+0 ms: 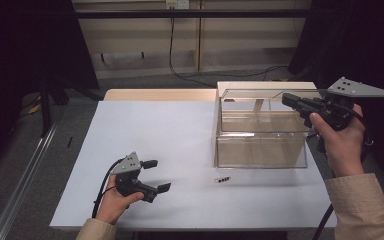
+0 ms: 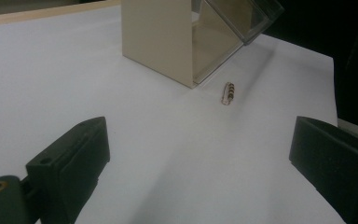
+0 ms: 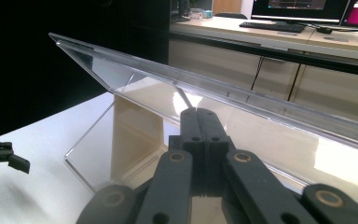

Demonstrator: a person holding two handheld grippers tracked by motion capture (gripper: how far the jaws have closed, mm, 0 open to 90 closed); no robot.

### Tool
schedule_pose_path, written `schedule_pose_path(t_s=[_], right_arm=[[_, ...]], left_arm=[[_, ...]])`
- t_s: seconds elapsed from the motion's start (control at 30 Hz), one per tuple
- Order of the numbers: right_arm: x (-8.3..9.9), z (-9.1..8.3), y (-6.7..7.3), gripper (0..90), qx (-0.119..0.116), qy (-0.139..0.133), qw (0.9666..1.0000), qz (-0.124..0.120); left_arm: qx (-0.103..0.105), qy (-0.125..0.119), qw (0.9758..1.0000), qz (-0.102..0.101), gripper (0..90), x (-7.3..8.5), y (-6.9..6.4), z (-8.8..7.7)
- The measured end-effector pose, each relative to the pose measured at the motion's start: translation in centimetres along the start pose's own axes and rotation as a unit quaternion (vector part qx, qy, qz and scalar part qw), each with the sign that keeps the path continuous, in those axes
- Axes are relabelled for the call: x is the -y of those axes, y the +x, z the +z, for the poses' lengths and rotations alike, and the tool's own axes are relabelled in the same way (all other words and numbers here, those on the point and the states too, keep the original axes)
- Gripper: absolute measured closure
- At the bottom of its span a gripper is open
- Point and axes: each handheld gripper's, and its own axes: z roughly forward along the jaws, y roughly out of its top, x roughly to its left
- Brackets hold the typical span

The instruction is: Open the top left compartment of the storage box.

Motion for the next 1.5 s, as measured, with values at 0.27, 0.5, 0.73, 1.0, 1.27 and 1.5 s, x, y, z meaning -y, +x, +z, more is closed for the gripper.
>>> schedule_pose_path(t_s=[0.27, 0.5, 0.73, 1.0, 1.27, 1.5], right_arm=[[0.1, 0.3, -0.3, 90.0, 0.002, 0.006, 1.0, 0.002], [0.0, 0.4, -0.3, 90.0, 0.003, 0.006, 1.0, 0.001], [-0.1, 0.5, -0.2, 90.0, 0.002, 0.007, 1.0, -0.001], [-0.2, 0.5, -0.1, 90.0, 0.002, 0.009, 0.9999, -0.004], [-0.1, 0.5, 0.0, 90.0, 0.001, 0.007, 1.0, -0.003], [-0.1, 0.6, -0.1, 90.0, -0.002, 0.008, 1.0, -0.004]], left_arm=[[0.003, 0.006, 1.0, 0.003, 4.8, -0.1, -0.1, 0.5], [-0.002, 0.011, 0.9999, 0.006, 5.0, -0.6, -0.4, 1.6], [-0.003, 0.028, 0.9995, 0.014, 5.5, -1.1, -1.0, 3.2], [0.01, 0.039, 0.999, 0.018, 8.0, -1.5, -1.9, 5.1], [0.02, 0.053, 0.9981, 0.024, 15.9, -1.6, -2.3, 6.9], [0.033, 0.064, 0.9971, 0.025, 26.4, -1.8, -2.8, 8.8]])
